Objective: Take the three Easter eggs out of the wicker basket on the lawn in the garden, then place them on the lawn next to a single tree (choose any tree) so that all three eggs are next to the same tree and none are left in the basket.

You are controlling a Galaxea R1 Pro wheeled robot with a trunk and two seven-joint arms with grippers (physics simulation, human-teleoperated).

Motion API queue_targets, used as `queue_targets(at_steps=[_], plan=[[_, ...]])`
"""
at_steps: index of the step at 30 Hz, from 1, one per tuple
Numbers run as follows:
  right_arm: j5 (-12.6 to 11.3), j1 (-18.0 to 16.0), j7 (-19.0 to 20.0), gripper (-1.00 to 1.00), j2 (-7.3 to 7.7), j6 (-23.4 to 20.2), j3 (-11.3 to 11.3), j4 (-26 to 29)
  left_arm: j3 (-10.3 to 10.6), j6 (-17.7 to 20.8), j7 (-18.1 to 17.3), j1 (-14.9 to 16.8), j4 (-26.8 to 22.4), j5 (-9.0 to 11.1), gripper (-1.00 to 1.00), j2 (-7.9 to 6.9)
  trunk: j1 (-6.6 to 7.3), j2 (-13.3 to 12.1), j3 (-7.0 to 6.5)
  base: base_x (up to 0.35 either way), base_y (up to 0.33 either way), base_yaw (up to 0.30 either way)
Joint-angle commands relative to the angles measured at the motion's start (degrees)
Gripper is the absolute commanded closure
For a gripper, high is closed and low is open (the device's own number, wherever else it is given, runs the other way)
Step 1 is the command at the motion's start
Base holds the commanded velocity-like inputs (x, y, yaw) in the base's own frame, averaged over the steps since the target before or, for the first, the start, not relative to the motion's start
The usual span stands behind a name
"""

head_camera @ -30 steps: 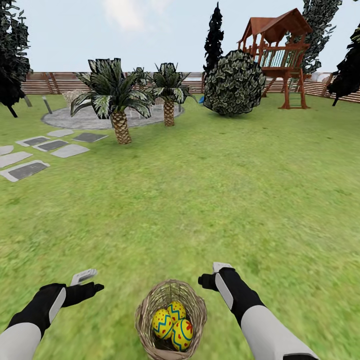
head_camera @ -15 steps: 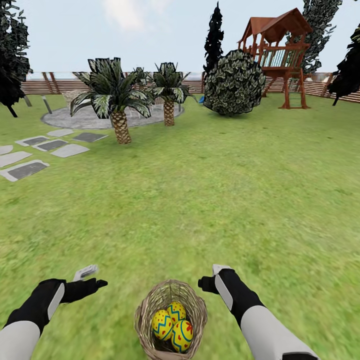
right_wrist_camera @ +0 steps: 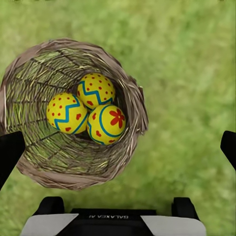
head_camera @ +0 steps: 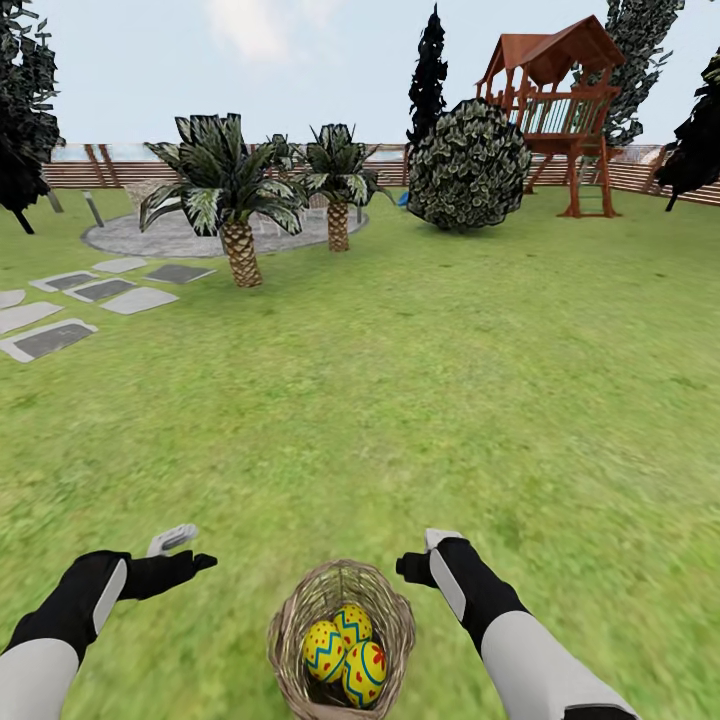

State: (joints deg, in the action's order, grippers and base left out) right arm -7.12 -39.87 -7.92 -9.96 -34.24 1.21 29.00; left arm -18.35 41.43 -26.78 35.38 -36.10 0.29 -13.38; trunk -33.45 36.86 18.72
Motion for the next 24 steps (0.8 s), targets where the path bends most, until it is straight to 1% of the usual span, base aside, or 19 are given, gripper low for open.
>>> queue_targets(at_steps=[1,8,17,19,22,24], plan=[[-0.6,0.0,-0.4,-1.0,-0.04,-0.2,0.1,0.1,-0.2,0.6,-0.2,0.0,-0.1,0.0,-1.0,0.02,-0.24,0.5,0.27,-0.005,0.0,0.0],[-0.6,0.0,-0.4,-1.0,-0.04,0.0,0.2,0.1,-0.9,0.8,-0.2,0.0,-0.2,0.1,-1.0,0.02,-1.78,3.3,1.52,-0.147,0.0,0.0],[-0.6,0.0,-0.4,-1.0,-0.04,-0.1,0.1,0.1,-1.1,0.8,-0.2,0.0,-0.2,0.1,-1.0,-0.01,-3.76,6.9,3.14,-0.017,0.0,0.0],[-0.6,0.0,-0.4,-1.0,-0.04,-0.1,0.1,0.1,-1.1,0.9,-0.3,0.0,-0.2,0.1,-1.0,-0.37,-4.19,7.7,3.5,-0.001,0.0,0.0],[-0.6,0.0,-0.4,-1.0,-0.04,-0.1,0.1,0.1,-1.4,1.4,-0.5,0.0,-0.2,0.2,-1.0,-1.32,-4.85,8.9,4.04,0.0,0.0,0.0],[-0.6,0.0,-0.4,-1.0,-0.04,-0.1,0.0,0.1,-2.7,2.0,-1.3,0.0,-0.2,0.2,-1.0,-1.95,-5.29,9.7,4.4,0.0,0.0,0.0]])
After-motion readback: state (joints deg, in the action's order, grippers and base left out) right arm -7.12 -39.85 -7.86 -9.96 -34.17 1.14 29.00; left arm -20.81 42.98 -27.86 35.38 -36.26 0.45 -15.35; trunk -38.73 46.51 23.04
